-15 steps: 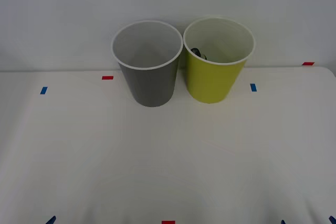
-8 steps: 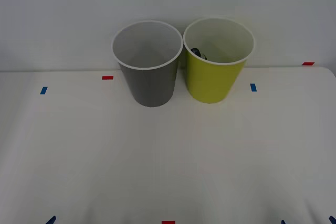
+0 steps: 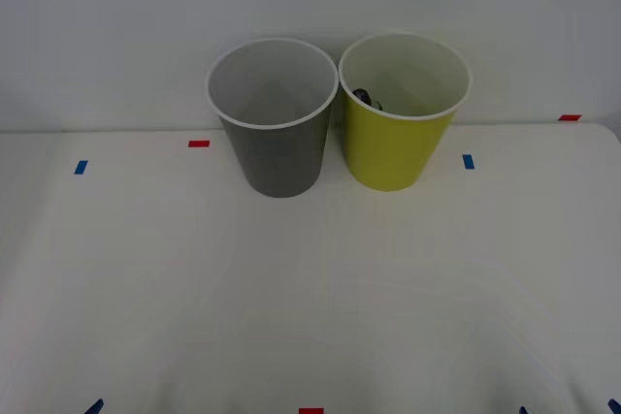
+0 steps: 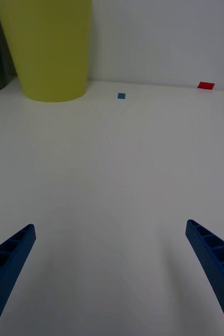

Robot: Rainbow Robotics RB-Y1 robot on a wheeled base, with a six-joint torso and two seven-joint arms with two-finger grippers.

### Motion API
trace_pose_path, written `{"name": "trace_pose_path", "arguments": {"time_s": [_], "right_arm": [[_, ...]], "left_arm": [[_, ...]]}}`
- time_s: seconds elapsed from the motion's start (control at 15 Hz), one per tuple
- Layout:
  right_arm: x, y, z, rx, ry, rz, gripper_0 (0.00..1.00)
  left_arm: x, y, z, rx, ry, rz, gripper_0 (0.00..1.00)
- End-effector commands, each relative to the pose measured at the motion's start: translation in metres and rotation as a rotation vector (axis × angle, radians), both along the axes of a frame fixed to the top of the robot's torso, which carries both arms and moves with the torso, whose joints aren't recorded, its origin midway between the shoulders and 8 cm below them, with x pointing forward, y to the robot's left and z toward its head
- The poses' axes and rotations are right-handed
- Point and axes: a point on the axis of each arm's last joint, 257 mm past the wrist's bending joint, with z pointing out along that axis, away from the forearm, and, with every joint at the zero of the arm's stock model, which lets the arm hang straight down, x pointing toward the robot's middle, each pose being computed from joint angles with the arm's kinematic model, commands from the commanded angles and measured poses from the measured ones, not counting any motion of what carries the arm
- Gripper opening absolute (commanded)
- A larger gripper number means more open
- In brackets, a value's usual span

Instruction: Put cans in the gray bin and PET bottles in the light green bin.

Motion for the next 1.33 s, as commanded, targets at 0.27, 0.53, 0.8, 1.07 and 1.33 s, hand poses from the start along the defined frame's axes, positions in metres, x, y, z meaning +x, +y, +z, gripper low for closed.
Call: {"name": "trace_pose_path", "arguments": {"time_s": [0.27,0.53,0.8,1.07,1.33], "right_arm": [[0.0,0.0,0.0,0.0,0.0,0.0,1.0],[0.0,0.0,0.0,0.0,0.0,0.0,1.0],[0.0,0.0,0.0,0.0,0.0,0.0,1.0],[0.0,0.0,0.0,0.0,0.0,0.0,1.0],[0.0,0.0,0.0,0.0,0.0,0.0,1.0]], "left_arm": [[0.0,0.0,0.0,0.0,0.0,0.0,1.0],[0.0,0.0,0.0,0.0,0.0,0.0,1.0],[0.0,0.0,0.0,0.0,0.0,0.0,1.0],[0.0,0.0,0.0,0.0,0.0,0.0,1.0],[0.0,0.0,0.0,0.0,0.0,0.0,1.0]]}}
